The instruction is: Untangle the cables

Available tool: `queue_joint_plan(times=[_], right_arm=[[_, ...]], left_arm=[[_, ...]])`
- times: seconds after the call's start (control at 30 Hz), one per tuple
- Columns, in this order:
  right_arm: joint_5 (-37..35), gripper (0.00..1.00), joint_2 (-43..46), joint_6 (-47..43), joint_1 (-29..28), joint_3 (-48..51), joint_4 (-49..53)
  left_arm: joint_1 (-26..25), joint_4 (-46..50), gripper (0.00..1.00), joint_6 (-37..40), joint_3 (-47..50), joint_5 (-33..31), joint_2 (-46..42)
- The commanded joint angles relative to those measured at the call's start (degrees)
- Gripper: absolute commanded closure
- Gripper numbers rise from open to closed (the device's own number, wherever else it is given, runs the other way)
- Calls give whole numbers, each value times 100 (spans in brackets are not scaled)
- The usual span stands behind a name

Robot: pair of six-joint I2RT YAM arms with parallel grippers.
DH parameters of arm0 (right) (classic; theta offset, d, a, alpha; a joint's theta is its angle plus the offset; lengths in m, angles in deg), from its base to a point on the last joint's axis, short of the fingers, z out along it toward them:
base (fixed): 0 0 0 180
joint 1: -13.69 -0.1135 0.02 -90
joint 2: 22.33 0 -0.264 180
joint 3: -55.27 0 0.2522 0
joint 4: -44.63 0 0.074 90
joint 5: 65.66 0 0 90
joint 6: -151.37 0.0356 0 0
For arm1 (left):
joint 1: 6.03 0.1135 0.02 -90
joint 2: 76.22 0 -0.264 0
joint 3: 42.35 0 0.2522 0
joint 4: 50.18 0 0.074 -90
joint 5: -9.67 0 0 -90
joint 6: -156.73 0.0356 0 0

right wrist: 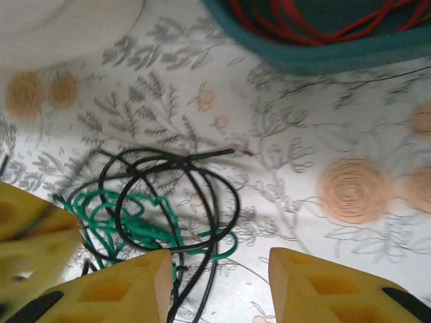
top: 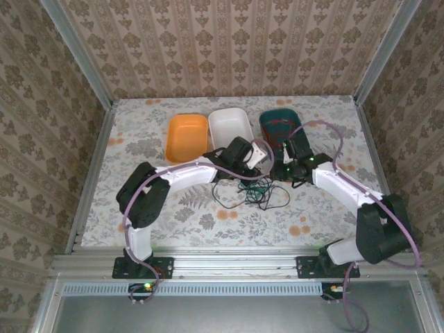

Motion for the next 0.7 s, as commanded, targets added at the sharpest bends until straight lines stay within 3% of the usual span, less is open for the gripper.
queue_joint_plan(times=[0.0,0.2,0.43,0.67], right_arm=[[601,56,-372,-360,-95,-257,33],[875,56,-1108,-501,-200,-688,266],[516,56,-1827,-432,-218,-1050,708],[123,56,-1955,-291,-105,-1010,907]], left_arm=[[267,-523,94,-441,149,335,-588],[433,-588,92,-567,283,710,-1002],[488,-664,96,-703,446,1121,-1439],[616,-689,95,-820,960,1146,-1717]])
